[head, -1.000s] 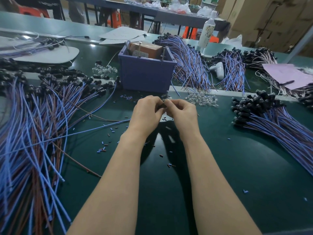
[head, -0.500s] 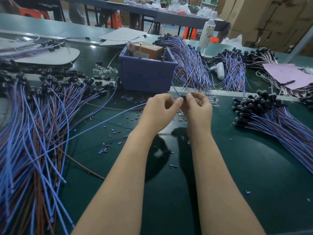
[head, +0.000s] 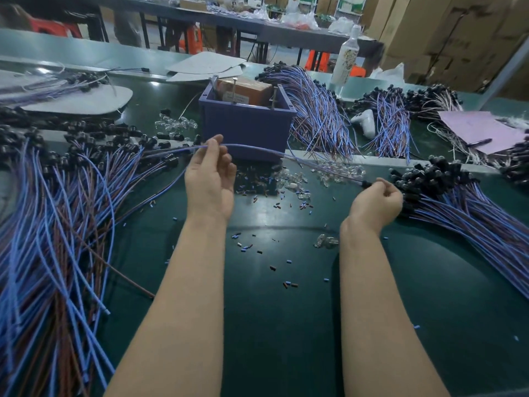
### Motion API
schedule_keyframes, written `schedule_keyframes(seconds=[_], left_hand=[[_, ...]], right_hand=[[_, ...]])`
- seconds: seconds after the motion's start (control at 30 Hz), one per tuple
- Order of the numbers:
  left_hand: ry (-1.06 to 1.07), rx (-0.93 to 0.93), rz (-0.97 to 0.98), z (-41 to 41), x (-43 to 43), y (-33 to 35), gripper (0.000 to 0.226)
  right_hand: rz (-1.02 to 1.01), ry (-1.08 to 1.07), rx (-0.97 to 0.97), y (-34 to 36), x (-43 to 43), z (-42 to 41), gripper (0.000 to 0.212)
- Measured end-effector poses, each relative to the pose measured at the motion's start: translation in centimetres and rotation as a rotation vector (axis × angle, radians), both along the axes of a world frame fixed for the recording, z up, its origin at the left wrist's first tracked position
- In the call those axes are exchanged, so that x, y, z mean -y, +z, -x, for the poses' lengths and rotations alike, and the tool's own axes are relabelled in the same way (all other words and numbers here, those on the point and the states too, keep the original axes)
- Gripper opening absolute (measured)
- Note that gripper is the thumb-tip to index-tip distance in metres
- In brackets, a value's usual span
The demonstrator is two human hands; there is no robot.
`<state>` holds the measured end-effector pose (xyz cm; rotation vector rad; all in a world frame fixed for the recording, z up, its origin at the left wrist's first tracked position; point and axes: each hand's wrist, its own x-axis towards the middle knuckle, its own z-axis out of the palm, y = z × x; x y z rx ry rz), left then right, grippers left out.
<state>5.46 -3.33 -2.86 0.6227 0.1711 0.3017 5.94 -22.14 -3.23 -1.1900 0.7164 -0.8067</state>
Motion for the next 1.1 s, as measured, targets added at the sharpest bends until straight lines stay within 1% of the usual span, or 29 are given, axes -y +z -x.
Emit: schedule_keyframes(seconds=[0.03,0.1,0.13,0.17,0.2,0.23,0.3,0.33,0.4,0.47,0.5,0.53,0.6,0.67,0.73,0.83,0.93,1.03,1.1], left_hand=[[0.006,-0.005,-0.099,0.0,0.4,0.0,0.019],[0.041,-0.017,-0.365,0.0,1.2,-0.2,0.020],[0.063,-0.018,-0.471,0.0,1.5,-0.4,0.021],[0.075,-0.017,-0.539,0.0,1.8,-0.5,0.021],[0.081,-0.017,-0.573,0.0,1.8,-0.5,0.022],[0.087,-0.019,-0.591,0.0,1.8,-0.5,0.022],[0.105,-0.026,-0.600,0.1,1.6,-0.6,0.023],[0.116,-0.029,-0.591,0.1,1.5,-0.6,0.023],[0.131,-0.032,-0.559,0.0,1.5,-0.6,0.022],[0.112,-0.033,-0.533,0.0,1.8,-0.6,0.017],[0.081,-0.036,-0.550,0.0,2.0,-0.8,0.013],[0.034,-0.043,-0.598,0.0,2.3,-0.9,0.010],[-0.076,-0.063,-0.749,0.0,2.9,-1.5,0.010],[-0.129,-0.073,-0.844,0.0,3.1,-1.9,0.007],[-0.126,-0.074,-0.856,-0.2,3.1,-2.1,0.006],[-0.135,-0.041,-0.851,-0.2,3.2,-2.0,0.007],[-0.132,-0.019,-0.897,-0.2,3.2,-2.1,0.010],[-0.064,-0.035,-0.920,-0.4,3.1,-2.3,0.009],[0.019,-0.079,-0.927,-0.5,3.1,-2.4,0.007]], right_hand=[[0.100,-0.017,-0.022,0.0,-0.1,0.1,0.021],[0.441,-0.078,-0.076,0.0,-0.5,0.5,0.027],[0.637,-0.091,-0.064,0.0,-0.8,0.8,0.027],[0.788,-0.043,-0.023,0.0,-1.4,1.0,0.026],[0.885,0.076,0.017,0.0,-2.2,1.2,0.025],[0.957,0.239,0.032,0.0,-3.1,1.3,0.024],[1.082,0.564,-0.026,-0.4,-4.6,1.4,0.026],[1.118,0.677,-0.051,-0.7,-5.2,1.4,0.026],[1.103,0.791,-0.050,-1.0,-5.9,1.5,0.022],[1.070,0.810,-0.027,-1.1,-6.2,1.6,0.019],[1.056,0.806,-0.020,-1.1,-6.3,1.7,0.017],[1.038,0.803,-0.018,-1.1,-6.4,1.7,0.016],[0.973,0.812,-0.026,-1.2,-6.4,1.7,0.014],[0.896,0.826,-0.047,-1.3,-6.4,1.7,0.012],[0.835,0.806,-0.051,-1.4,-6.4,1.6,0.006],[0.730,0.728,-0.048,-1.5,-6.9,1.4,0.008],[0.624,0.687,-0.062,-1.6,-7.3,1.1,0.008],[0.501,0.610,-0.068,-1.6,-7.1,0.8,0.005],[0.488,0.558,-0.055,-1.6,-6.8,0.8,0.007]])
